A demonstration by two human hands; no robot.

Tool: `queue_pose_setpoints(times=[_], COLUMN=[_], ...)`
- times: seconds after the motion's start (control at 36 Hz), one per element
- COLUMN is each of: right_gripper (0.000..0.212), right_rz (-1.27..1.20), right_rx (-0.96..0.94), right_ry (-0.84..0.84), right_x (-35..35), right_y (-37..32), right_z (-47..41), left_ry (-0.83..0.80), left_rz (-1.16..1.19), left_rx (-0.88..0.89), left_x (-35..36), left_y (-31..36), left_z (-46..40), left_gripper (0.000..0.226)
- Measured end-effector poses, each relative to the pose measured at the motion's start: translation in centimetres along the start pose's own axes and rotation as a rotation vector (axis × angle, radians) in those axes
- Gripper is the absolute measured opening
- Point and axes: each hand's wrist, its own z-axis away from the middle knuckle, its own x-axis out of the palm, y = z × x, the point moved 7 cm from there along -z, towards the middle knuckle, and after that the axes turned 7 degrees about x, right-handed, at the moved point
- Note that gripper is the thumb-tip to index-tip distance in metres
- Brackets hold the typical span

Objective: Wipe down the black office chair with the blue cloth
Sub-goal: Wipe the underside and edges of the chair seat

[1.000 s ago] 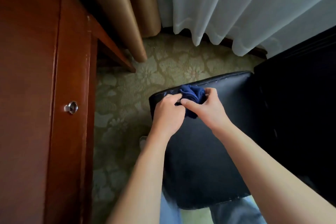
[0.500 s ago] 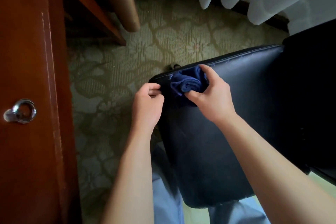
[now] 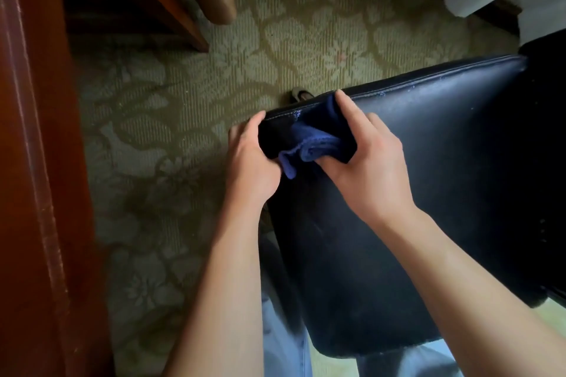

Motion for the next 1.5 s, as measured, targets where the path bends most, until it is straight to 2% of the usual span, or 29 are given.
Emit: queue_pose_setpoints(times=[0.08,0.19,0.28,0.33,0.47,0.58,0.67,0.78,0.94,1.0,1.11,1.22,1.42,1.5], right_gripper=[0.079,0.078,0.075,0.073,0.073,0.073,0.076,0.062,0.06,0.059,0.055,0.051,0.053,0.054], right_rz=[-0.087,-0.09,-0.044,0.006,0.057,0.114,0.116,0.104,0.006,-0.027,-0.047,-0.041,-0.078,-0.122], right_rx=[-0.043,-0.064,-0.053,-0.054,-0.07,-0.106,-0.094,-0.119,-0.066,-0.045,0.026,0.109,0.135,0.091], right_ry=[0.027,-0.009,-0.05,-0.051,-0.074,-0.122,-0.121,-0.116,-0.082,-0.048,0.037,0.127,0.182,0.145], right_x=[-0.1,1.4,2.7,3.4,4.3,5.3,5.5,5.6,5.0,4.3,2.2,-0.2,-1.8,-0.8], right_y=[-1.6,-3.2,-3.7,-4.0,-4.6,-5.1,-4.9,-4.9,-3.7,-3.0,-1.5,0.4,0.8,-0.9], right_z=[-0.5,-1.6,-2.1,-2.3,-2.4,-2.4,-2.8,-3.4,-3.9,-4.0,-4.9,-5.7,-5.6,-5.1], left_ry=[0.035,0.039,0.0,-0.03,-0.093,-0.171,-0.192,-0.141,-0.115,-0.111,-0.083,-0.104,-0.125,-0.1], left_rz=[-0.057,-0.111,-0.048,-0.04,-0.129,-0.272,-0.256,-0.21,-0.182,-0.191,-0.11,-0.13,-0.108,-0.094], left_rx=[0.075,0.07,0.057,0.061,0.071,0.06,0.047,0.046,0.079,0.116,0.031,-0.009,-0.009,0.02], left_x=[0.1,0.3,0.1,-0.1,-0.1,0.2,0.3,0.0,-0.3,-0.4,-0.5,-0.6,-0.6,-0.6], left_y=[-0.8,-1.7,-0.6,0.1,-0.5,-1.2,-1.4,-1.3,0.0,0.4,-1.0,-1.4,-1.9,-1.7], left_z=[-0.8,-1.4,-1.2,-1.2,-2.2,-2.4,-2.3,-2.5,-2.3,-2.2,-2.2,-1.8,-1.6,-1.7], left_gripper=[0.07,0.038,0.031,0.035,0.024,0.027,0.03,0.027,0.032,0.041,0.066,0.076,0.079,0.069])
